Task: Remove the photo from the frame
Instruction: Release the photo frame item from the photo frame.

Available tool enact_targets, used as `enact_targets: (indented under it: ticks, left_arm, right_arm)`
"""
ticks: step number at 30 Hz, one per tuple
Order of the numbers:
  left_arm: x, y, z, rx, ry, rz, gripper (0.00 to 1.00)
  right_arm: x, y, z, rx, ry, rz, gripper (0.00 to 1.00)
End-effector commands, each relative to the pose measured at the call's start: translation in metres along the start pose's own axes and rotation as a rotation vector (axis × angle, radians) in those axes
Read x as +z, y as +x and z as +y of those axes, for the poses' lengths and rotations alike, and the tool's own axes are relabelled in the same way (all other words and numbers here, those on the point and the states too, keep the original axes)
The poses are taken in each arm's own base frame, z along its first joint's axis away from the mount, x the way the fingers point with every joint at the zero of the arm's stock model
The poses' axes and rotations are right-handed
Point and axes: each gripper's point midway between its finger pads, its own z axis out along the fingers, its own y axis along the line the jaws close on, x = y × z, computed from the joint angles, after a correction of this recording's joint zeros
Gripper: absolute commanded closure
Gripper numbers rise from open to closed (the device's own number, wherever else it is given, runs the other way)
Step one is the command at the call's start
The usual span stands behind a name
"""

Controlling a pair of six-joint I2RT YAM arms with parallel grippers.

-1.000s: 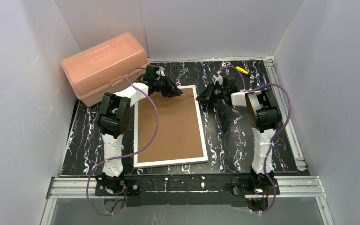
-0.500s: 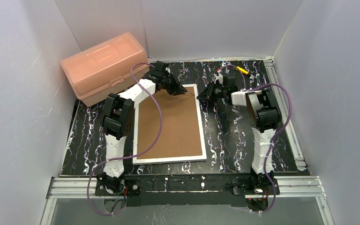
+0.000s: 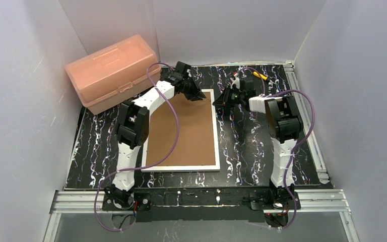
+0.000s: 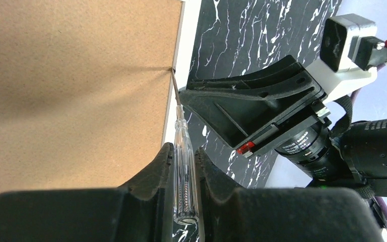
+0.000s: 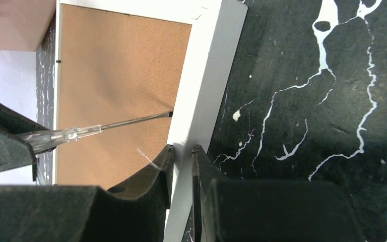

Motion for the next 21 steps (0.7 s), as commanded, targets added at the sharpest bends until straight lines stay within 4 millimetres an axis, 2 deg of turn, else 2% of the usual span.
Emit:
enact_targets:
  ticks: [1, 12, 16, 21]
  left_arm:
    - [-0.012, 0.113, -0.107, 0.153, 0.312, 0.311, 1.0]
    - [-0.007, 0.139, -0.111, 0.192, 0.296, 0.366, 1.0]
    - [-0.016, 0.124, -0.099, 0.252, 0.222, 0.304, 1.0]
    - [-0.045, 0.101, -0.086, 0.28, 0.189, 0.231, 1.0]
  right_arm:
    - [0.019, 0.052, 0.038, -0.029, -0.084, 0.169, 0.79]
    - [0.021, 0.055, 0.041, -0.042, -0.078, 0.188, 0.79]
    - [0.014, 0.049, 0.039, -0.056, -0.025, 0.158, 0.79]
    - [0.002, 0.035, 0.035, -0.049, 0.022, 0.1, 0.76]
